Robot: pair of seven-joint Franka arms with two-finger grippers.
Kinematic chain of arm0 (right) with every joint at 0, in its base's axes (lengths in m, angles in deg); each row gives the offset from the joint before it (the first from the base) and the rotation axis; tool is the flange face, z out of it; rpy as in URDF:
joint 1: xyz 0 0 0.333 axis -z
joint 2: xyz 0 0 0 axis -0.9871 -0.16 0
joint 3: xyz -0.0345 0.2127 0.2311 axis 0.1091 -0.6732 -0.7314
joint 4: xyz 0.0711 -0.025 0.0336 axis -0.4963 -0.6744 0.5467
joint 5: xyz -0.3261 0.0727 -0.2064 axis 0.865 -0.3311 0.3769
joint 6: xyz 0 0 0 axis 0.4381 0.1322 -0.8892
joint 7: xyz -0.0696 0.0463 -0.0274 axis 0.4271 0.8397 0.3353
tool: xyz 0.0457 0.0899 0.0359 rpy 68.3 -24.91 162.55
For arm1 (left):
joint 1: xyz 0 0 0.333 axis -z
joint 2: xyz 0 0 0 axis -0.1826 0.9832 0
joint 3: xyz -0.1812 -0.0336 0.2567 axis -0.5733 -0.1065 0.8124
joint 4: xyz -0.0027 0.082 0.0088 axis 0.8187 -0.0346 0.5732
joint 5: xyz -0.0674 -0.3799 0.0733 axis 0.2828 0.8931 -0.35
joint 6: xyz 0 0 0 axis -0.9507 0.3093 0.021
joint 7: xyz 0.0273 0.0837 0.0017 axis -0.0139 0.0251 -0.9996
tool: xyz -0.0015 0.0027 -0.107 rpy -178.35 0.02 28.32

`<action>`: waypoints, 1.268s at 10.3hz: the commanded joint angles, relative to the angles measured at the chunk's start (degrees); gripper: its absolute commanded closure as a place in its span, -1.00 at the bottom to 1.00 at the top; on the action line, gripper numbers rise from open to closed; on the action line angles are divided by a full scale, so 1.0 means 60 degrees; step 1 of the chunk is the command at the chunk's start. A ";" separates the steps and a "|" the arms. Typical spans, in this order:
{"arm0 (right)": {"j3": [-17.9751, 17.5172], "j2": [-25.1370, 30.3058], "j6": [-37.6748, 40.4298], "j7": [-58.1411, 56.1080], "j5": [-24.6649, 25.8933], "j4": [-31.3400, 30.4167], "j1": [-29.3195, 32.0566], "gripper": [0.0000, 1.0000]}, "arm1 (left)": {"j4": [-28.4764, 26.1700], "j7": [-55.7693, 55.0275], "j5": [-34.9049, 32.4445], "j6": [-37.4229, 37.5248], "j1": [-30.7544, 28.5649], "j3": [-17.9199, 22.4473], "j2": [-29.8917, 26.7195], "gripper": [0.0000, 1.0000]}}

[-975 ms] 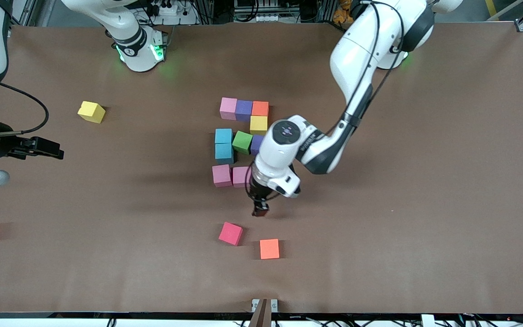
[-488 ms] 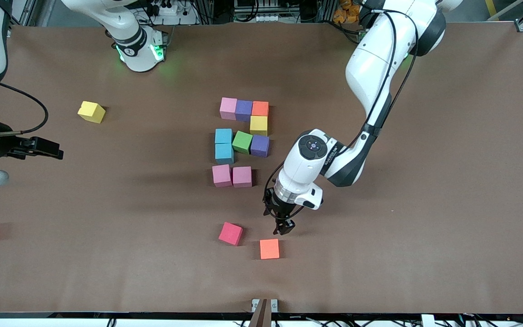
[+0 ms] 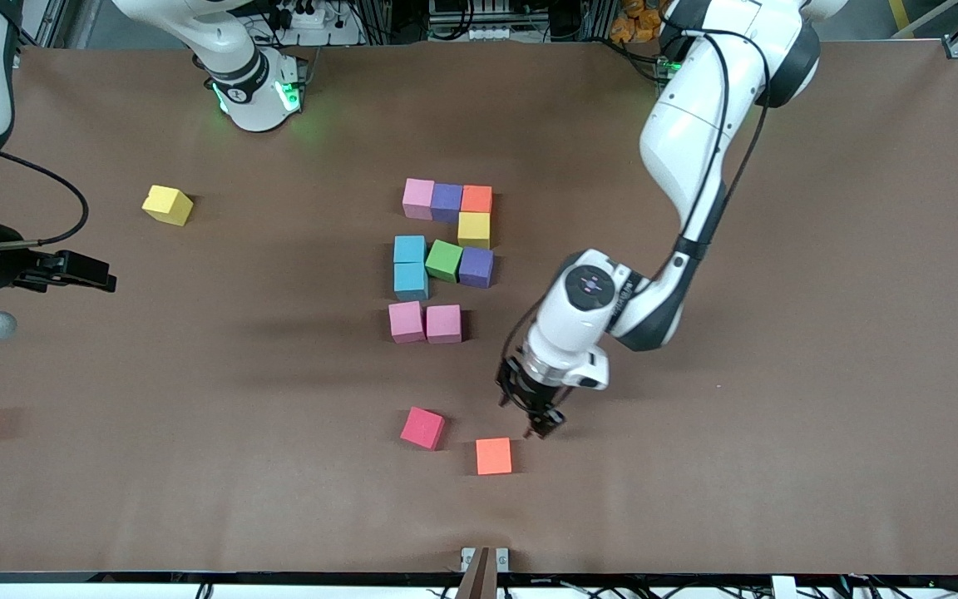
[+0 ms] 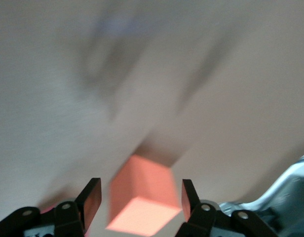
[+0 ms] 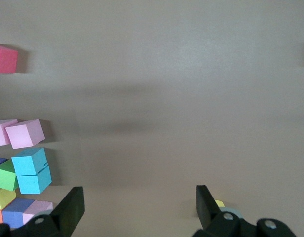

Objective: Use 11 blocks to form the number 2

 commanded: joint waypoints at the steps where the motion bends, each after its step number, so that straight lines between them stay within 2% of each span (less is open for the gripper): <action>1: -0.0076 -0.0096 0.0081 0.0018 -0.0126 0.0226 0.0280 -1.00 | 0.0010 -0.2032 -0.0207 -0.0433 0.0106 0.0409 0.0116 -0.48; 7: -0.0061 -0.0111 -0.0198 -0.0041 -0.0112 0.0241 0.1014 -1.00 | 0.0054 -0.1710 -0.0207 -0.1605 0.0457 0.0512 0.0598 -0.48; 13: -0.0076 -0.0184 -0.0372 -0.0012 -0.0126 0.0255 0.1307 -1.00 | 0.0333 -0.0202 -0.0207 -0.2586 0.0692 0.0394 0.1185 -0.48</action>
